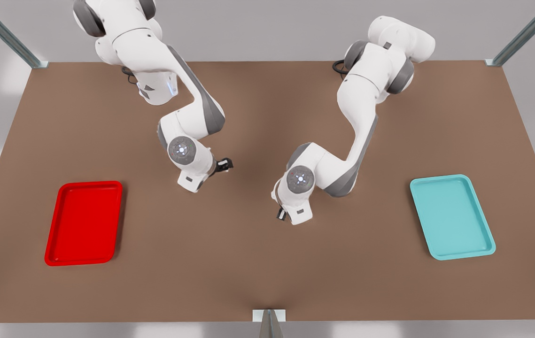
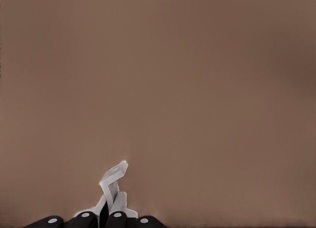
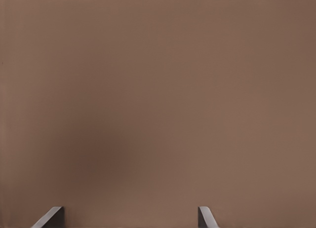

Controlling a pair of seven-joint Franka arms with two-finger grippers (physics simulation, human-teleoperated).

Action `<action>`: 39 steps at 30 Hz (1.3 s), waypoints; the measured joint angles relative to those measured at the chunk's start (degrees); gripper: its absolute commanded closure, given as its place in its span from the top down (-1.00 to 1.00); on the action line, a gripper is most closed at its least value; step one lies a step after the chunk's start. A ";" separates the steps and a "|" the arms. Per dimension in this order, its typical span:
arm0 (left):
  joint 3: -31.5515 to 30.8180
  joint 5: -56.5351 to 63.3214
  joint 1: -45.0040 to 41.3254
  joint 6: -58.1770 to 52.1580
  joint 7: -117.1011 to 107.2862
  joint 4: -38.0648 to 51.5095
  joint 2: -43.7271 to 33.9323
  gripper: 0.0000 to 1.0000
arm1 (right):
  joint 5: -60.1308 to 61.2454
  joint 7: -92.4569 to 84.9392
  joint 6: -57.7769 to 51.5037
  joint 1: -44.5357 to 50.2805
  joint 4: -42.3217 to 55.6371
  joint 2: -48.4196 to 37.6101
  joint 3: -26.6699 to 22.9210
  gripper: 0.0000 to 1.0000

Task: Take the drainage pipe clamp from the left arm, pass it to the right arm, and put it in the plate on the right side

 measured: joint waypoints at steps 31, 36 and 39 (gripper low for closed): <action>0.14 -7.16 0.01 -1.58 -29.79 0.85 0.60 -0.57 | 14.44 11.92 13.34 7.48 8.04 10.51 -0.07 1.00; 0.05 -7.17 -0.02 -1.49 -31.23 0.92 0.58 -0.57 | 14.42 12.37 13.97 8.31 8.44 12.32 -0.05 1.00; 0.02 -7.18 -0.07 -1.38 -31.93 0.93 0.58 -0.57 | 14.44 12.59 14.34 8.46 8.45 12.72 -0.07 0.85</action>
